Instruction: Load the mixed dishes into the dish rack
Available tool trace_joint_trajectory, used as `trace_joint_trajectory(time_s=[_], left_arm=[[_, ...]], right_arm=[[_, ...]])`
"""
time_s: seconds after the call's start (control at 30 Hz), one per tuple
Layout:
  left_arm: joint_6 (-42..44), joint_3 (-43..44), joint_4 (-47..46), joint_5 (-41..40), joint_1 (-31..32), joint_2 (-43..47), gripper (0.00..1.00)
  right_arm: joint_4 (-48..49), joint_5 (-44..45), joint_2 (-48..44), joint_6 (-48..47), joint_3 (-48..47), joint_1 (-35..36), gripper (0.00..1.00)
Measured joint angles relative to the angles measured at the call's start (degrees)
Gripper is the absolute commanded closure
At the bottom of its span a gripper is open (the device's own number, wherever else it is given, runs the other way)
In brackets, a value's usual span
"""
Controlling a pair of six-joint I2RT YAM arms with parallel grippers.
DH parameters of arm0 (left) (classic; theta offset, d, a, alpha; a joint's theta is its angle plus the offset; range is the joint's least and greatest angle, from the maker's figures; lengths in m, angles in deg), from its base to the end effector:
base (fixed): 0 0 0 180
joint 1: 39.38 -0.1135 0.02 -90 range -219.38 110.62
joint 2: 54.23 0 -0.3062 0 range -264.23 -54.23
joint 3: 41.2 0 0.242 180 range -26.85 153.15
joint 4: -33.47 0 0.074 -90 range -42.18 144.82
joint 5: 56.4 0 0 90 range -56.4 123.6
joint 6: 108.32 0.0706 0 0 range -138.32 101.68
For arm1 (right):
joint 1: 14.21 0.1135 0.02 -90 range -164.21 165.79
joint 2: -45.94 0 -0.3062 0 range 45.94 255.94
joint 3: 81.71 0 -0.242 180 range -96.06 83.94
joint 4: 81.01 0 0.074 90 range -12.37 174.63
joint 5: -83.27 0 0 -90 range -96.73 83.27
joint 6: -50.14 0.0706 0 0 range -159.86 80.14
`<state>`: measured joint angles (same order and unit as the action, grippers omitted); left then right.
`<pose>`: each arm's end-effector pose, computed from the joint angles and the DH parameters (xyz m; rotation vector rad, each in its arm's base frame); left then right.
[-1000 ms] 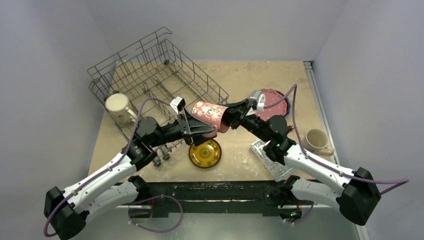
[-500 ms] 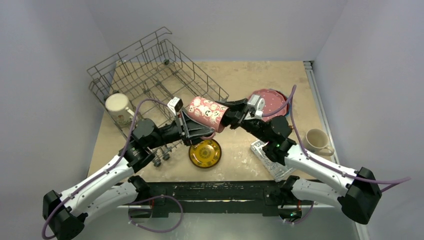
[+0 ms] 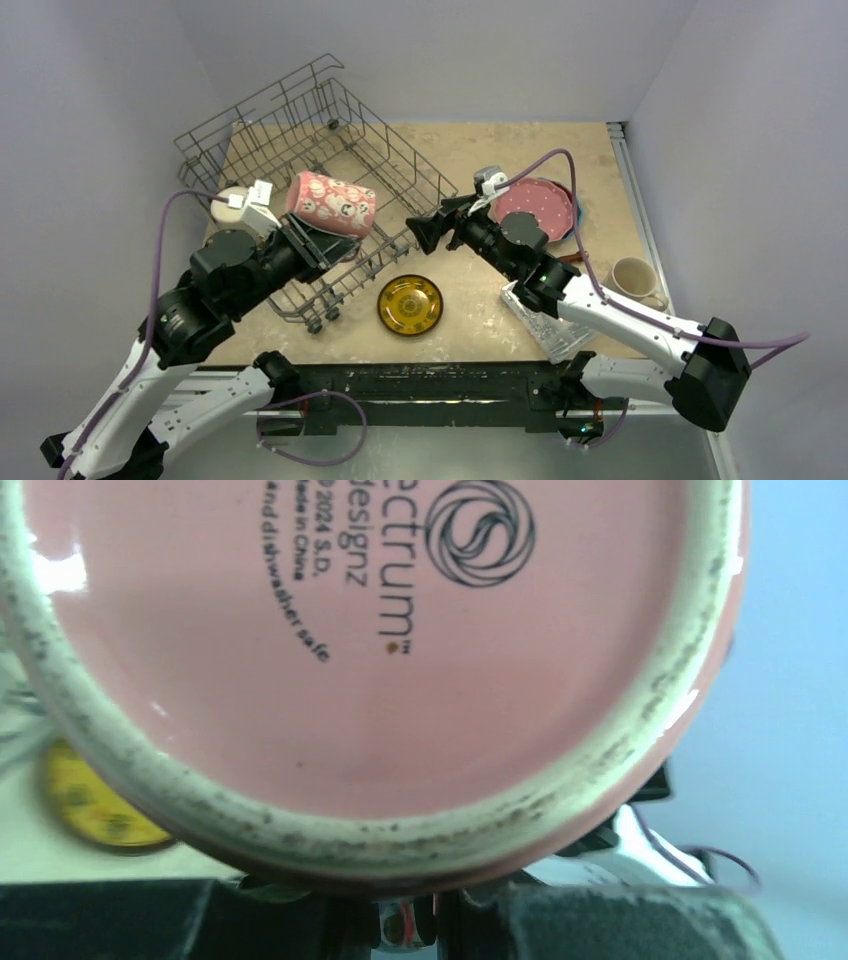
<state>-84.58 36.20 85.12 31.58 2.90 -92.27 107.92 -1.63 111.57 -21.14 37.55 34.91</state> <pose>0.0810 -0.0703 0.4249 -0.4412 1.9413 -1.2813 0.1872 0.2066 0.3820 -0.3379 1.5288 0.8787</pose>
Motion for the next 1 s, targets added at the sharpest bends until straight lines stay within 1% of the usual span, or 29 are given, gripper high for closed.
trace_joint_trajectory(time_s=[0.1,0.2,0.3,0.4,0.47,0.53,0.67,0.73,0.87,1.0], left_arm=[[4.42,5.51,9.38,-8.44,0.0,-0.85,1.0],[7.63,10.43,18.32,-18.03,-0.07,-3.8,1.0],[8.76,14.51,27.02,-26.8,-0.26,-9.92,1.0],[7.74,16.2,33.62,-32.94,-0.26,-16.33,1.0],[7.13,16.2,36.26,-34.73,-0.85,-19.8,1.0],[7.23,16.2,37.68,-34.82,-2.54,-22.34,1.0],[7.41,15.04,38.1,-33.22,-10.32,-26.08,1.0],[6.99,14.05,38.75,-33.99,-12.28,-26.97,1.0],[4.44,13.38,41.46,-36.83,-12.7,-29.62,1.0],[2.01,12.09,41.81,-39.04,-13.0,-31.74,1.0]], right_arm=[[-4.85,2.12,-1.2,1.51,0.0,0.0,0.03],[-8.24,4.15,-3.8,2.47,0.48,0.0,0.03],[-10.54,5.55,-6.97,3.17,1.55,0.0,0.02],[-13.29,6.71,-9.18,3.74,1.99,0.0,0.02],[-14.69,7.72,-10.08,3.89,2.27,0.0,0.03],[-16.2,8.9,-11.1,3.91,2.69,0.0,0.03],[-18.67,10.29,-12.92,3.76,2.93,0.0,0.02],[-19.65,10.95,-13.79,3.63,2.93,0.0,0.02],[-20.72,12.13,-15.1,3.34,2.93,0.0,0.03],[-21.64,12.41,-15.78,3.3,3.04,0.0,0.03]])
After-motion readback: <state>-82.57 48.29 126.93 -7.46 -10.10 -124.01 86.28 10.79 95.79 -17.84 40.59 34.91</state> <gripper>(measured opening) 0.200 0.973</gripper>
